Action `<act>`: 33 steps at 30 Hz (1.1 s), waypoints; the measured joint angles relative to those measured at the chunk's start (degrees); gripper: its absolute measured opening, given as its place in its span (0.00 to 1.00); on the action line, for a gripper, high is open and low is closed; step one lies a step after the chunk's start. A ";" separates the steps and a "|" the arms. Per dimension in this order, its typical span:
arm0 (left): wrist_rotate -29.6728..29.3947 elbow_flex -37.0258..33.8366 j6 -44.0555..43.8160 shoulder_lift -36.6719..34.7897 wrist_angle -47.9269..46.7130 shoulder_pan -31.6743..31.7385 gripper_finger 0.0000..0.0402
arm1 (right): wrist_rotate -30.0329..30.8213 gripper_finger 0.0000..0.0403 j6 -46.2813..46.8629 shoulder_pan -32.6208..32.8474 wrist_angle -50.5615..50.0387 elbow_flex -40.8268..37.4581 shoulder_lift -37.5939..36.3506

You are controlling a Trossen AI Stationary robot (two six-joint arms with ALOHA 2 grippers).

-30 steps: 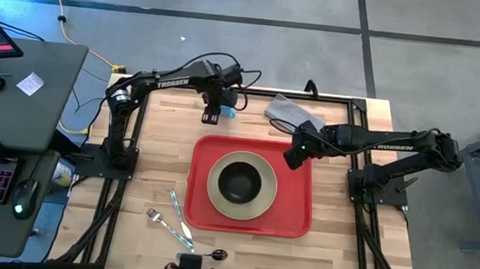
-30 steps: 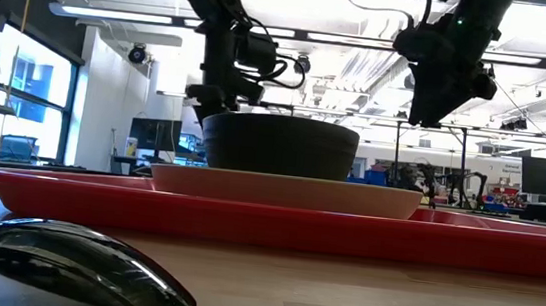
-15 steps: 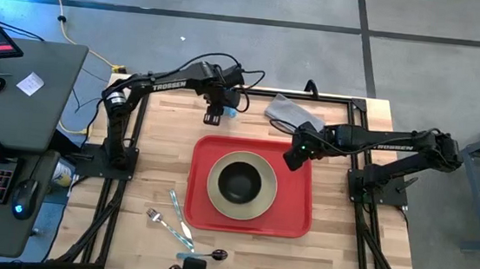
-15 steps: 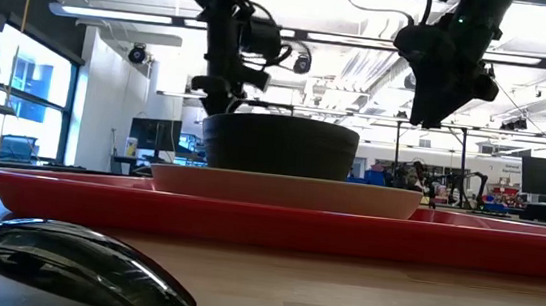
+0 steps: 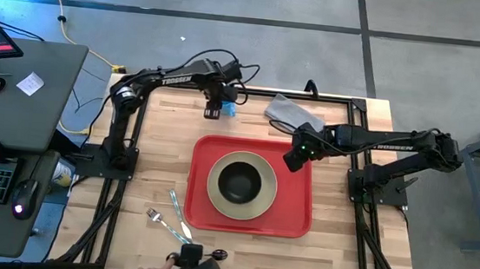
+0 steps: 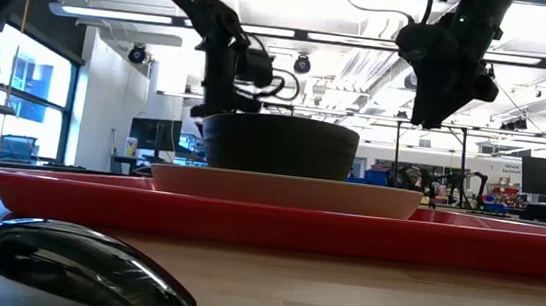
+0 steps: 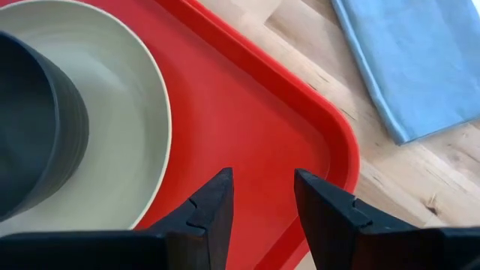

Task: Set up tray
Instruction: Put the blue mug on the red tray to the top left of the brown plate

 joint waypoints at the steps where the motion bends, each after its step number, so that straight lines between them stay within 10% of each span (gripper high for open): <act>1: -0.54 0.02 -0.62 0.25 -0.31 0.06 0.43 | -0.21 0.33 -0.13 0.00 -0.02 0.00 0.00; 11: -2.82 0.38 -2.52 -0.42 -1.49 -1.90 0.08 | 1.31 0.33 -2.04 -0.13 0.00 0.00 0.00; 19: -6.58 6.37 -5.35 -0.75 -12.61 -4.27 0.12 | 3.53 0.33 -3.91 -0.16 0.26 0.00 0.00; 25: 4.31 13.03 -16.24 -1.28 -25.98 -7.50 0.08 | 3.84 0.33 -7.58 -1.24 1.50 0.00 0.00; 33: 5.04 13.90 -32.16 -2.04 -30.62 -14.40 0.08 | 3.73 0.33 -11.43 -3.38 2.98 0.00 0.00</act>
